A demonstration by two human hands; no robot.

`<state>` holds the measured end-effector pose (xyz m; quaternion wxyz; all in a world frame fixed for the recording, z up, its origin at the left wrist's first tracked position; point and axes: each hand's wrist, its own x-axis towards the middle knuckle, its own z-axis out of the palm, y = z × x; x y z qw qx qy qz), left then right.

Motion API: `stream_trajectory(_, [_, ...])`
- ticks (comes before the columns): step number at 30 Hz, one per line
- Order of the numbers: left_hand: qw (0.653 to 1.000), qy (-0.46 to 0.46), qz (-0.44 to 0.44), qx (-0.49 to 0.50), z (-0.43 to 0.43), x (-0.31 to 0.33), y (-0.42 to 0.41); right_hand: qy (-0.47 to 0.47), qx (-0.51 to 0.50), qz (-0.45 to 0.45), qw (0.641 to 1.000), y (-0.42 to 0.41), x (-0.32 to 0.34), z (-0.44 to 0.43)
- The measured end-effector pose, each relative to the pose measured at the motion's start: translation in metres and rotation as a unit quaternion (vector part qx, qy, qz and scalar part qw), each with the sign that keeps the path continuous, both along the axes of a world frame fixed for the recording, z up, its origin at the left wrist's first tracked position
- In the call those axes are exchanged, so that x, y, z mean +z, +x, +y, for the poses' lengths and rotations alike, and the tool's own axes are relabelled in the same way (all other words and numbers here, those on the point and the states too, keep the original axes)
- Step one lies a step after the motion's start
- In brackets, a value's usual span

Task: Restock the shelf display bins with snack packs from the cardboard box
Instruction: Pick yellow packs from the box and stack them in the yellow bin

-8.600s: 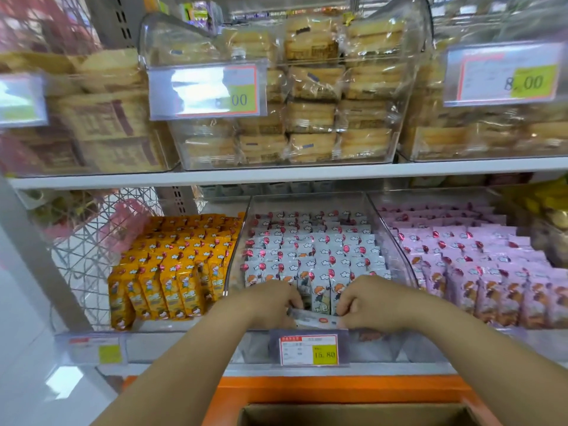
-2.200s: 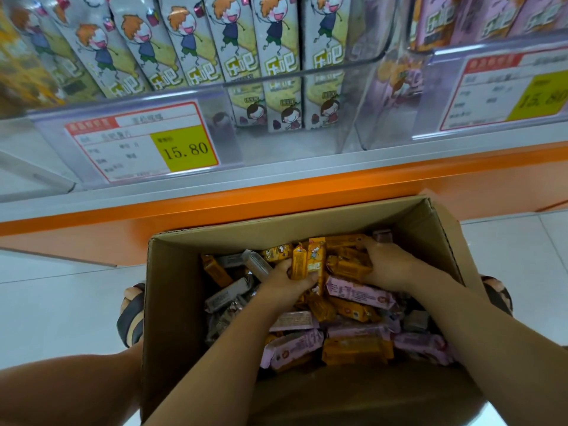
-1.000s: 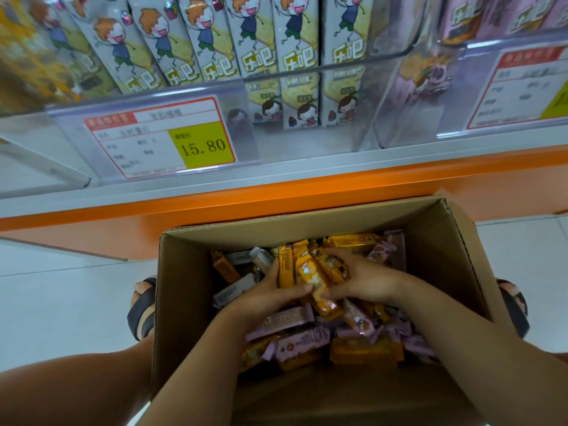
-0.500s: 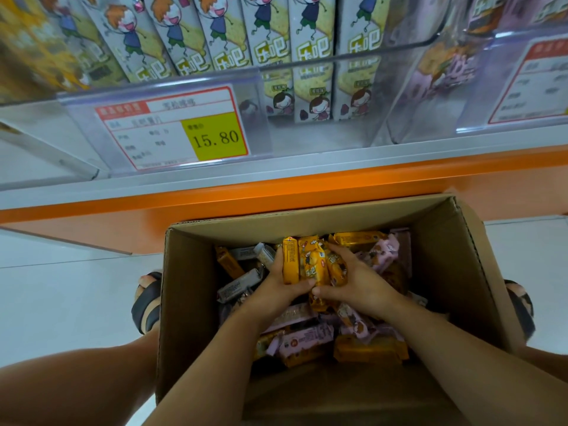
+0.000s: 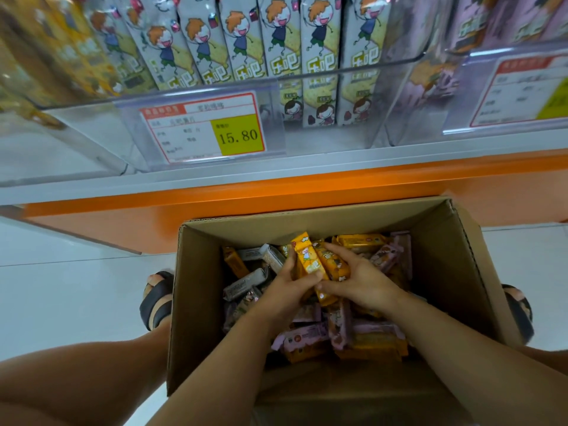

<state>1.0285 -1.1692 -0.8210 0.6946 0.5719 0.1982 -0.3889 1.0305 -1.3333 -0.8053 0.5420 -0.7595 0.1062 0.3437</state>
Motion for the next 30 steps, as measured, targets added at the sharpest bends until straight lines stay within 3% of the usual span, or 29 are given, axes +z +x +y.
stream_trajectory(7, [0.975, 0.192, -0.095, -0.053, 0.015, -0.002, 0.0, 0.011, 0.032, 0.044, 0.998, 0.004, 0.005, 0.0])
stream_trajectory(10, [0.961, 0.247, -0.105, -0.072, 0.02, -0.005, 0.0, 0.012, 0.022, 0.021, 0.999, 0.006, 0.0, 0.005])
stream_trajectory(13, [0.963, 0.242, -0.096, -0.073, 0.021, -0.005, 0.002, -0.027, 0.001, -0.002, 1.0, 0.009, -0.011, 0.008])
stream_trajectory(18, [0.983, 0.18, -0.024, -0.031, 0.025, -0.003, 0.01, 0.021, -0.052, 0.072, 0.996, 0.019, -0.019, 0.011])
stream_trajectory(20, [0.988, 0.151, 0.0, -0.026, 0.026, -0.003, 0.013, 0.0, -0.022, 0.075, 0.997, 0.022, -0.02, 0.014])
stream_trajectory(24, [0.989, 0.136, -0.025, -0.061, 0.024, -0.003, 0.011, -0.036, 0.014, 0.055, 0.998, 0.022, -0.026, 0.015])
stream_trajectory(30, [0.985, 0.139, -0.05, -0.089, 0.021, -0.007, 0.007, 0.037, -0.081, 0.081, 0.993, 0.011, -0.032, 0.021])
